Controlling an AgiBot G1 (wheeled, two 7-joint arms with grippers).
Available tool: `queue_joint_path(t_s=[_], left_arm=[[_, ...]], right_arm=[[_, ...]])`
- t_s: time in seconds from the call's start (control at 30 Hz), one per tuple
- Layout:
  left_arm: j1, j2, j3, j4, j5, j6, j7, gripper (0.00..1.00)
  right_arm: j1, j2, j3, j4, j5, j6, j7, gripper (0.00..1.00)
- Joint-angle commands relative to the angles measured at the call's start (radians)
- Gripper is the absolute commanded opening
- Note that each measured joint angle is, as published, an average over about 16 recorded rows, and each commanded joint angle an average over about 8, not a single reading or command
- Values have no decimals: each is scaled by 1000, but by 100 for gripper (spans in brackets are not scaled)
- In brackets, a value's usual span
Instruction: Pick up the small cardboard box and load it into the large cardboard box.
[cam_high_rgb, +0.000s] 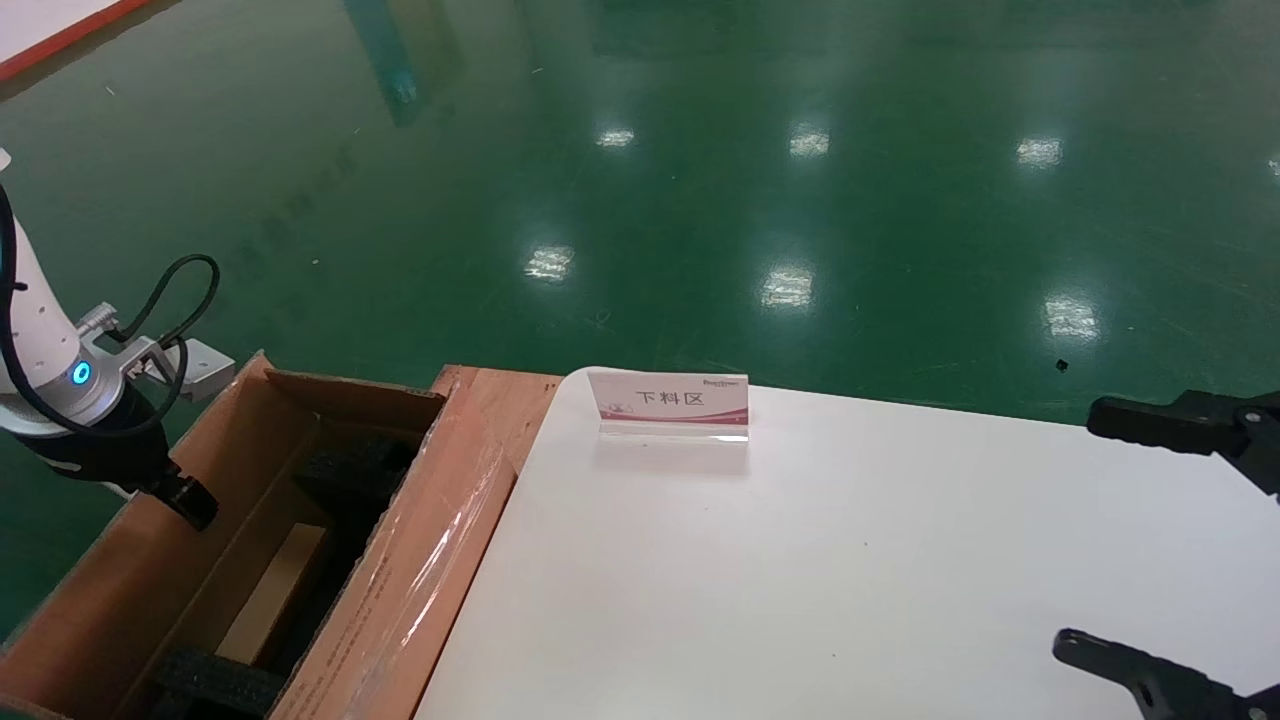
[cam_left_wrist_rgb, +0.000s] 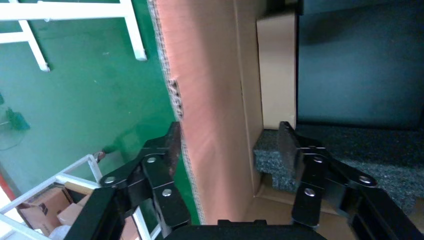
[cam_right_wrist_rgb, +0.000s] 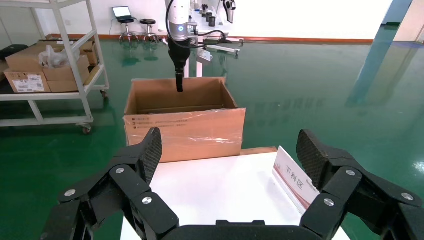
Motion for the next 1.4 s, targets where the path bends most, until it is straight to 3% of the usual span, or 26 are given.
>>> queue_joint_path(t_s=[0.03, 0.43, 0.87, 1.13, 1.4], left_arm=[[2, 0, 1, 4, 0, 3, -4, 100], [-105, -5, -48, -197, 24, -77, 72, 100], [-217, -91, -149, -435, -34, -221, 157, 100], [-194, -94, -199, -449, -72, -236, 203, 100], [-38, -92, -420, -443, -143, -167, 319, 100]], right_arm=[[0, 0, 0, 0, 0, 0, 0, 100], [0, 0, -1, -1, 0, 0, 0, 100], [1, 0, -1, -1, 1, 0, -1, 100], [0, 0, -1, -1, 0, 0, -1, 100], [1, 0, -2, -2, 0, 0, -1, 100]])
